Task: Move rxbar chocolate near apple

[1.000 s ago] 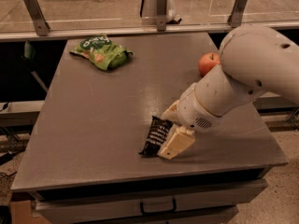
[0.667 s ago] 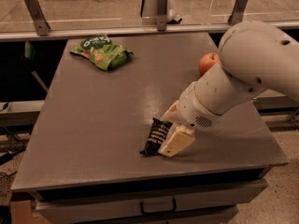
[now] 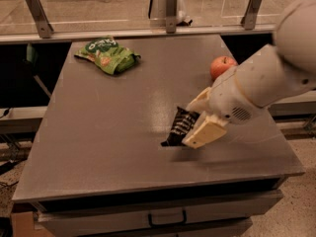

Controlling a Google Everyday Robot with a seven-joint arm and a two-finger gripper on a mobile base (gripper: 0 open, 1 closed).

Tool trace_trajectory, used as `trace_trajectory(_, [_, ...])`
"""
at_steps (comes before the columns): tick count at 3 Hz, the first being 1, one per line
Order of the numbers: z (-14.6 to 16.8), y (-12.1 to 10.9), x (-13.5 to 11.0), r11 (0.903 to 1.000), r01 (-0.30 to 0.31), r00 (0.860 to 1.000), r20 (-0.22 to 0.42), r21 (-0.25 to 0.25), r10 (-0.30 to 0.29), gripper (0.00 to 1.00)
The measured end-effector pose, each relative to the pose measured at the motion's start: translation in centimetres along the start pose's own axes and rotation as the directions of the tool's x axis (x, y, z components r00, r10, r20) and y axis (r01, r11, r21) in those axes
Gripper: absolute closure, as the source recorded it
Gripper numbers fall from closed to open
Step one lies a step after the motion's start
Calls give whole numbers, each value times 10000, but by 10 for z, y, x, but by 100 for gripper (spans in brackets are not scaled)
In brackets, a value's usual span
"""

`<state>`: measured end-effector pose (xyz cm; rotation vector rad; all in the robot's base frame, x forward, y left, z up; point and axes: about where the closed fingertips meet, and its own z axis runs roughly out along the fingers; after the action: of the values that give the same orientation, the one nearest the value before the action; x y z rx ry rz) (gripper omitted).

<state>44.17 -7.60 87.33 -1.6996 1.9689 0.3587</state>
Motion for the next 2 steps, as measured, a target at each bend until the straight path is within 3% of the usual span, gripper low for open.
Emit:
trace_trajectory(1, [-80,-26,-18,9866,115,9958,874,1626,-260,100])
trace_trajectory(2, [-79,-26,-17,9869,115,9960,860,1609,-256,100])
